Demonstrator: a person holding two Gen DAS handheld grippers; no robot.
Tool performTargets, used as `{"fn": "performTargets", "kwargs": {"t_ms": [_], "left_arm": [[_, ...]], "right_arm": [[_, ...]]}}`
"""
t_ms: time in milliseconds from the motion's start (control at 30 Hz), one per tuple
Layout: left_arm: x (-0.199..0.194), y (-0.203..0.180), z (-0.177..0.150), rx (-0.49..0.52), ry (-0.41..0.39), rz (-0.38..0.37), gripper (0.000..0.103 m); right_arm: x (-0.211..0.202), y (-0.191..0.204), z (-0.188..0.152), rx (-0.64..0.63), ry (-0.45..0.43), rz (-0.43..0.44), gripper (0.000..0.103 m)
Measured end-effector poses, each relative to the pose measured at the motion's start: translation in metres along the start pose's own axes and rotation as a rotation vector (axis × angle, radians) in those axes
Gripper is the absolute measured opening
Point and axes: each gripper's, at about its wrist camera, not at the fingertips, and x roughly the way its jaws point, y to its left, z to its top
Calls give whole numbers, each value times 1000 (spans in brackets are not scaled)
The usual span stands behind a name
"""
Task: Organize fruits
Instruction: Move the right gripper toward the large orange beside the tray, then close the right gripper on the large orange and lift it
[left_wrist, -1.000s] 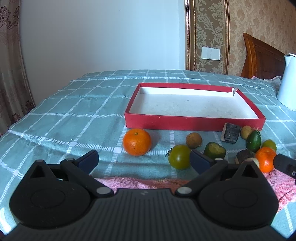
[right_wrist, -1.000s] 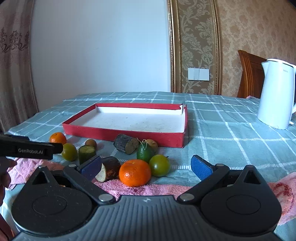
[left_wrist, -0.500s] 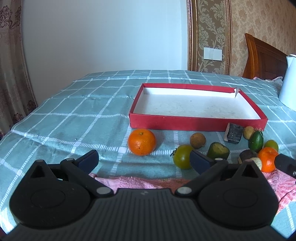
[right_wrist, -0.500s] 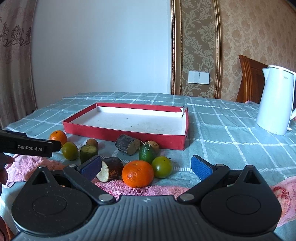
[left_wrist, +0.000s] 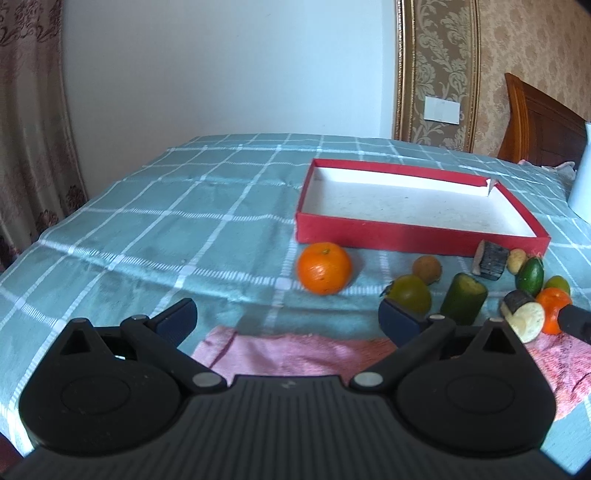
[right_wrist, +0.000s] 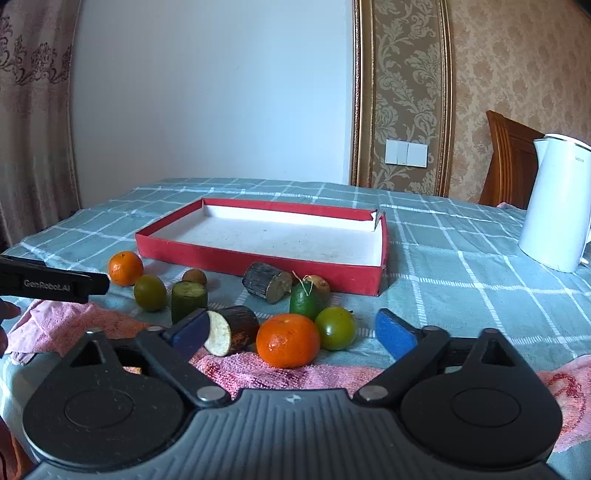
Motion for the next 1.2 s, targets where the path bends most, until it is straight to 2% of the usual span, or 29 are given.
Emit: {"fn": "performTargets", "kwargs": {"t_ms": [67, 133, 200, 233, 267, 500, 633, 700, 900, 1000, 1133, 1200], "left_arm": [[0, 4, -1, -10, -1, 0, 103], [-1, 5, -1, -11, -3, 1, 103], [-1, 7, -2, -14, -5, -1, 103], [-2, 8, -2, -16, -6, -3, 103], [-2, 9, -2, -18, -6, -4, 103], [0, 18, -7, -20, 1, 5, 103], [4, 22, -7, -37, 12, 11, 103], [5, 21, -5, -41, 9, 2, 103], [17, 5, 13, 17, -18, 1, 103], [32, 3, 21, -7, 7, -18, 103], [50, 6, 28, -89, 47, -42, 103], [57, 5, 30, -90, 54, -28, 101]], "right_arm": [[3, -1, -1, 12, 29, 28, 76], [6, -2, -2, 23, 42, 38, 73], [9, -2, -4, 23, 41, 37, 65], [10, -2, -4, 21, 46, 39, 55], [12, -2, -4, 21, 50, 42, 50], [28, -7, -2, 43, 93, 51, 50], [31, -2, -2, 14, 75, 36, 50], [30, 0, -3, 9, 67, 21, 43], [27, -13, -2, 93, 69, 59, 43], [27, -14, -3, 96, 67, 64, 43], [28, -14, -4, 98, 62, 64, 43], [27, -15, -4, 108, 61, 68, 43]]}}
